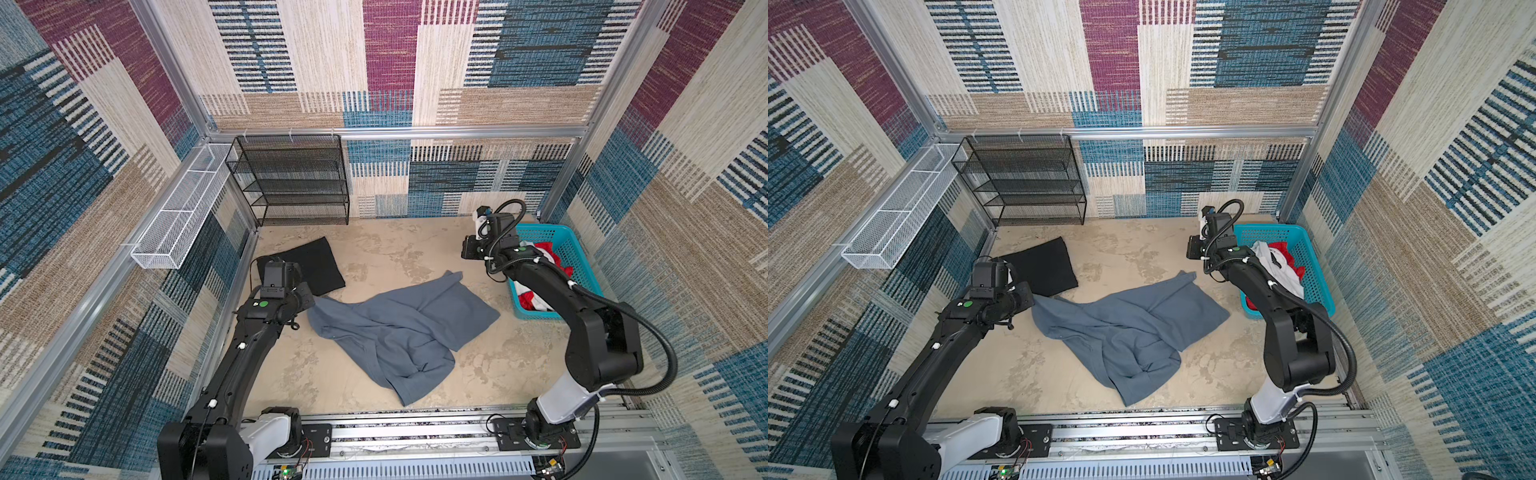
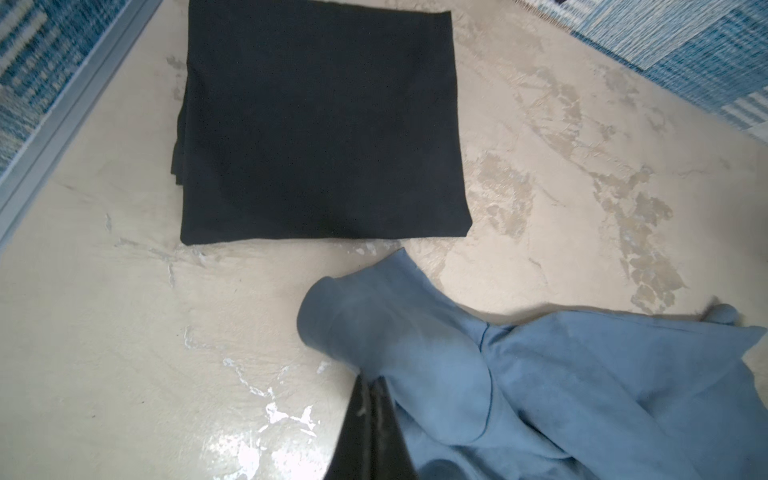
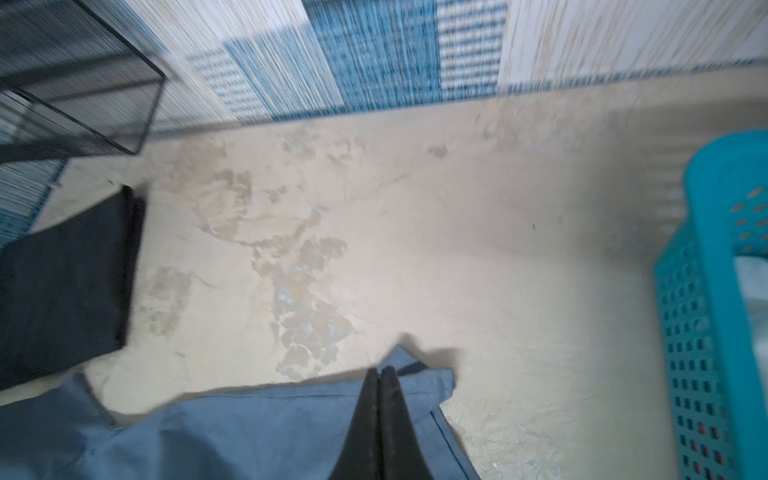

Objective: Fold and stack the t-shirts

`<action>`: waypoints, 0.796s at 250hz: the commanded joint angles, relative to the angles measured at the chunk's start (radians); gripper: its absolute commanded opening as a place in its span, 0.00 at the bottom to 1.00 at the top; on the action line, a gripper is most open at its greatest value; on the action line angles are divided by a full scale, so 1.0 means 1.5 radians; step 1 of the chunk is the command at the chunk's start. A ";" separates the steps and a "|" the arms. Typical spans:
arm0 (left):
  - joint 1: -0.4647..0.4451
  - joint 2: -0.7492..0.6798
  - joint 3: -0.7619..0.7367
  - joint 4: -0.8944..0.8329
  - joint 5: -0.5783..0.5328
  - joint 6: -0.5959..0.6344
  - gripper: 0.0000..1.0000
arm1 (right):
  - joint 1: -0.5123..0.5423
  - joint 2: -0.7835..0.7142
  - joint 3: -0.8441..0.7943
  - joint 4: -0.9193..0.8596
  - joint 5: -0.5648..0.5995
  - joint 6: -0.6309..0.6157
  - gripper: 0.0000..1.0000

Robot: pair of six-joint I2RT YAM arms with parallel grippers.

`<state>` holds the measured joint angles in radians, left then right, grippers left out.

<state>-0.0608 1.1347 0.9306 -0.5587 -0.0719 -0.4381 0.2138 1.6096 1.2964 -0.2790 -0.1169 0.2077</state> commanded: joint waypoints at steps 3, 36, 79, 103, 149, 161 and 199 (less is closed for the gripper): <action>0.002 -0.002 0.022 -0.005 0.000 0.025 0.00 | -0.001 -0.016 0.036 -0.019 -0.013 -0.002 0.00; 0.002 -0.001 0.009 0.002 0.013 0.015 0.00 | -0.001 0.067 0.063 -0.104 0.008 -0.013 0.36; 0.002 -0.003 -0.010 0.011 0.027 0.008 0.00 | -0.001 0.139 0.002 -0.041 0.036 0.002 0.46; 0.002 -0.004 -0.011 0.009 0.027 0.012 0.00 | -0.001 0.172 0.000 -0.023 0.045 0.004 0.48; 0.002 -0.005 -0.018 0.008 0.029 0.016 0.00 | -0.001 0.219 0.013 -0.009 0.062 -0.002 0.51; 0.002 -0.005 -0.020 0.011 0.030 0.016 0.00 | -0.002 0.231 0.017 -0.010 0.062 -0.003 0.51; 0.002 -0.002 -0.024 0.012 0.033 0.015 0.00 | -0.003 0.252 0.011 -0.001 0.056 -0.003 0.51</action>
<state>-0.0593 1.1297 0.9005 -0.5579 -0.0376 -0.4313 0.2096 1.9720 1.3151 -0.3202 -0.0418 0.2016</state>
